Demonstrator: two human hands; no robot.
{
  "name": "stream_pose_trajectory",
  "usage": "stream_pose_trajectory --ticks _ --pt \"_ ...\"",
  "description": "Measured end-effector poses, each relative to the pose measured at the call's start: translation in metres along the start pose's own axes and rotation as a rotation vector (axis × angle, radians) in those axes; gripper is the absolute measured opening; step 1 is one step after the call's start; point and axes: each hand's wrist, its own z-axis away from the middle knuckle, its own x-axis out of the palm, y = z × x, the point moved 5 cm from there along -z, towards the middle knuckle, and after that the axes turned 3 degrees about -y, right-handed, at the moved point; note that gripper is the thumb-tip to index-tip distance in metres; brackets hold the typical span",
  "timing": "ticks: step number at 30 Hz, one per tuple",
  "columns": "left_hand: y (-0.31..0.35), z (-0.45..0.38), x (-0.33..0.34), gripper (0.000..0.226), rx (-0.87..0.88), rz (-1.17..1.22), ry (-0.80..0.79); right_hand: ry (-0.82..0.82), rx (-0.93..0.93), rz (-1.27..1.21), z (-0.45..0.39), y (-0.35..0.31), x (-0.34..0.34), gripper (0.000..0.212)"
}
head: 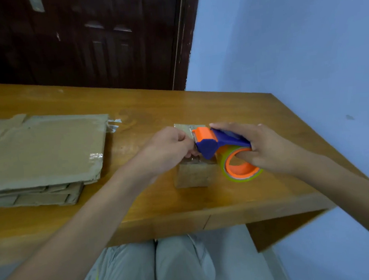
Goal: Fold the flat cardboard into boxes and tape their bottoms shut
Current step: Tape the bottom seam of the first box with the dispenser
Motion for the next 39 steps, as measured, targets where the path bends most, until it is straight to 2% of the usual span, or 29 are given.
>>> stream_pose_trajectory --ticks 3,7,9,13,16,20,24,26,31,36,39 --pt "0.005 -0.001 0.000 0.028 -0.038 0.007 -0.039 0.053 -0.045 -0.005 0.005 0.002 0.003 0.088" --pt "0.008 0.006 -0.005 0.014 -0.051 0.067 -0.066 0.096 -0.052 -0.025 0.010 0.008 0.006 0.089" --pt "0.008 0.010 -0.007 0.019 -0.014 0.067 -0.090 0.087 -0.054 -0.013 0.013 0.012 0.009 0.088" --pt "-0.001 0.018 -0.014 0.018 0.007 0.223 -0.082 0.062 -0.036 0.031 0.026 0.021 0.006 0.086" --pt "-0.007 0.022 -0.009 0.022 0.076 0.206 -0.102 0.045 -0.025 0.076 0.036 0.030 0.006 0.090" --pt "-0.016 0.023 -0.005 0.026 0.179 0.192 -0.073 0.060 -0.009 0.171 0.045 0.033 0.012 0.094" --pt "-0.020 0.023 -0.001 0.021 0.148 0.226 -0.008 0.067 -0.001 0.206 0.048 0.031 0.012 0.092" --pt "-0.020 0.021 0.001 0.030 0.136 0.238 0.032 0.060 0.009 0.175 0.050 0.030 0.011 0.091" --pt "-0.021 0.015 0.006 0.031 0.191 0.082 0.085 0.067 0.049 0.123 0.056 0.039 0.007 0.093" --pt "-0.004 0.015 0.012 0.032 0.402 -0.362 0.207 0.084 0.073 0.000 0.061 0.052 0.009 0.091" --pt "-0.005 0.009 0.012 0.033 0.425 -0.431 0.207 0.098 0.056 0.019 0.062 0.053 0.009 0.086"
